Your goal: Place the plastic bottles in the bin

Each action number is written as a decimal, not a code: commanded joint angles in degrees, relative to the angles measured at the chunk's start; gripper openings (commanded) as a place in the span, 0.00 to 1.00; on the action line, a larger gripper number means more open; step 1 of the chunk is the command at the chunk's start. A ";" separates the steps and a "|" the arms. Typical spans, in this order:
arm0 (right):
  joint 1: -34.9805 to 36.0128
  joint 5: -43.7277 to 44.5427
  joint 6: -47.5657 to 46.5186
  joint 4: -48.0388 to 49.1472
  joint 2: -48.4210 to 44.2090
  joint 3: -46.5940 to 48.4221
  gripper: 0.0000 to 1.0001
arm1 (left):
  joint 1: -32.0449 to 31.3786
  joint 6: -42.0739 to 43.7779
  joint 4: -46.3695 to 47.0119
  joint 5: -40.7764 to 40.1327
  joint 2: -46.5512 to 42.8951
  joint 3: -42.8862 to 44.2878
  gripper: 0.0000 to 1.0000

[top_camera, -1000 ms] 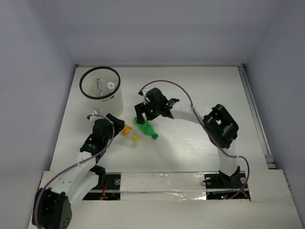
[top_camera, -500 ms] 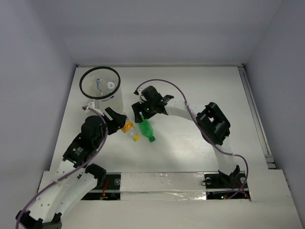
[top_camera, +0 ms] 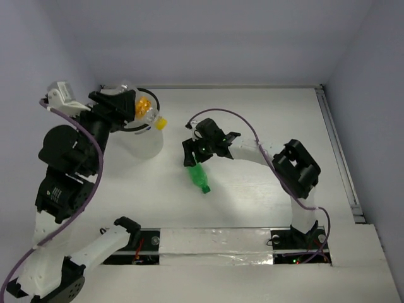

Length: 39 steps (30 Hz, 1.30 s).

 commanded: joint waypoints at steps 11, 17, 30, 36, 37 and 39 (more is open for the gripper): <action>-0.29 -0.75 3.04 14.08 -20.07 -11.40 0.50 | 10.02 23.46 11.73 -28.23 23.88 18.46 0.41; -0.29 1.18 3.22 15.76 -27.46 -13.16 0.50 | 13.20 35.85 25.95 -37.10 24.95 5.29 0.38; -1.88 5.13 4.53 17.96 -34.05 -10.44 0.50 | 13.73 48.96 57.42 -41.52 22.31 -20.56 0.35; -2.93 8.12 5.59 20.15 -34.06 -5.52 0.50 | 12.59 50.11 64.56 -40.20 22.66 -26.81 0.35; -3.45 9.00 5.85 21.29 -33.62 -3.69 0.50 | 11.98 49.14 64.65 -39.68 23.01 -27.51 0.36; -3.46 9.97 6.20 22.34 -32.48 -0.96 0.50 | 11.97 48.17 64.22 -39.41 23.19 -28.30 0.40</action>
